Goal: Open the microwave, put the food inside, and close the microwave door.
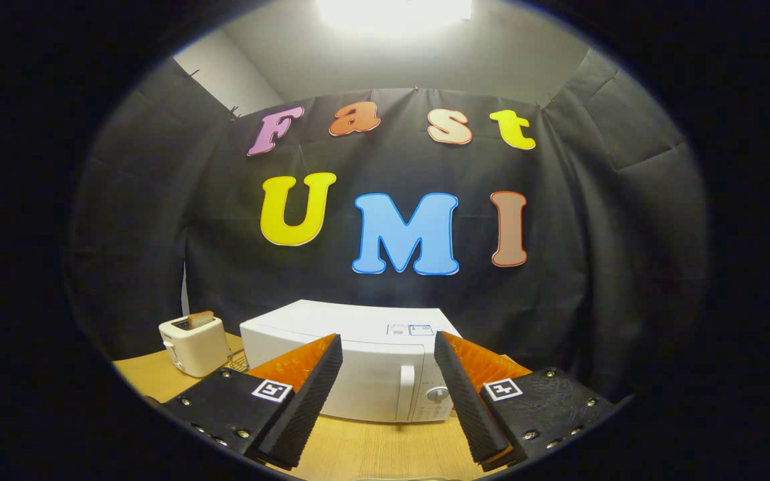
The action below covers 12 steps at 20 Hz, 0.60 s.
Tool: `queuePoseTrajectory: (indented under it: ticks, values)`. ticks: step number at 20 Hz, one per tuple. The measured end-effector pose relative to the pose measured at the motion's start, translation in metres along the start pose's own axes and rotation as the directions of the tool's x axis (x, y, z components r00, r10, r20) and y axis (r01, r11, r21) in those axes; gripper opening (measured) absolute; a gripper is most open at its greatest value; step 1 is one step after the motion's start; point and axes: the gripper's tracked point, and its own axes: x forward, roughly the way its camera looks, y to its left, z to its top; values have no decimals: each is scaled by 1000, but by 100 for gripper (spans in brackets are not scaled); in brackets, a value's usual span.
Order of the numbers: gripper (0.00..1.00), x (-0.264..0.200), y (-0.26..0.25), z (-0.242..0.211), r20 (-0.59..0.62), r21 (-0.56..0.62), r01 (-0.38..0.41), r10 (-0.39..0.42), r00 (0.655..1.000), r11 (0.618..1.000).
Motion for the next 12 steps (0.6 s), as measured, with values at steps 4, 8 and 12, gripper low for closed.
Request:
queuePoseTrajectory:
  ticks: [4, 8, 12]
  values:
    - [88, 29, -11, -47, -44, -15, 7, -8, 999, 1000]
    - [88, 53, -19, -79, -60, -2, 20, -20, 998, 1000]
    - [88, 78, -25, -104, -71, 1, 31, -30, 997, 1000]
